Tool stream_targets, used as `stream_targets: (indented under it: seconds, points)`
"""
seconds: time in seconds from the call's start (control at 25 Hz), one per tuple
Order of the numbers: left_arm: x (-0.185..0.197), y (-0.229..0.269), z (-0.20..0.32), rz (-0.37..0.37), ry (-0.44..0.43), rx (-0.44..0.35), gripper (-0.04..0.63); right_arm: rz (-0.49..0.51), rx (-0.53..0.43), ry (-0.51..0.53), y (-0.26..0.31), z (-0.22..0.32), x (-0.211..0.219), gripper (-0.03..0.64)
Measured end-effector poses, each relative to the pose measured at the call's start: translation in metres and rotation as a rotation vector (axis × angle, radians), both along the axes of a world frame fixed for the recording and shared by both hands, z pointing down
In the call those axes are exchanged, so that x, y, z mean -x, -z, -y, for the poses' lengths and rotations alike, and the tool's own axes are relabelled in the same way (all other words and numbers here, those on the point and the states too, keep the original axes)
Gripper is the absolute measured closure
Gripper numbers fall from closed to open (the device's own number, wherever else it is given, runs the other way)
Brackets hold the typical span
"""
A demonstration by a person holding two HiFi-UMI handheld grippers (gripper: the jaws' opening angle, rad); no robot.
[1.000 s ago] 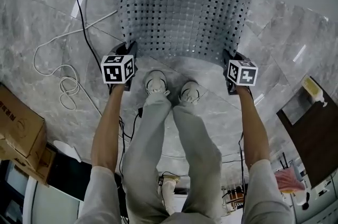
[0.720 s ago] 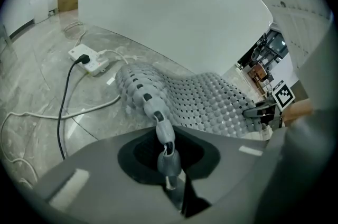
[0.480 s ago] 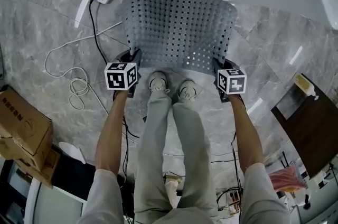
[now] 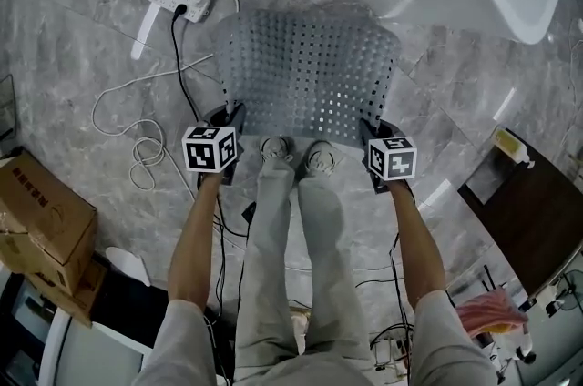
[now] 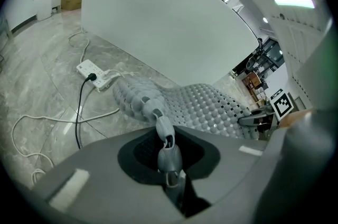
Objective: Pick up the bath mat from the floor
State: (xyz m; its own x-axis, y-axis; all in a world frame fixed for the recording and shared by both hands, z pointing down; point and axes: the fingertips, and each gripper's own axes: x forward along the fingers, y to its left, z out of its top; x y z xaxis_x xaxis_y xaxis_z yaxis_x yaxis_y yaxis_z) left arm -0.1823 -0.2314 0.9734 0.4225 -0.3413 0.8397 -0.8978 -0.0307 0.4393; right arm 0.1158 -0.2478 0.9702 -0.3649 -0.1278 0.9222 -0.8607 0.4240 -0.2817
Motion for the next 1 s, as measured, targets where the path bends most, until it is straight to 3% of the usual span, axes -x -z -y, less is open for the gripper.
stream_targets:
  seconds: [0.44,1.0]
  points:
    - [-0.010,0.093,-0.012,-0.027,0.031,-0.035,0.548,0.034,-0.041,0.007,0.098,-0.012,0.005,0.565]
    - [-0.020,0.237,-0.009,-0.025,0.066,-0.208,0.548,0.108,-0.179,-0.026,0.226,-0.011,-0.004,0.566]
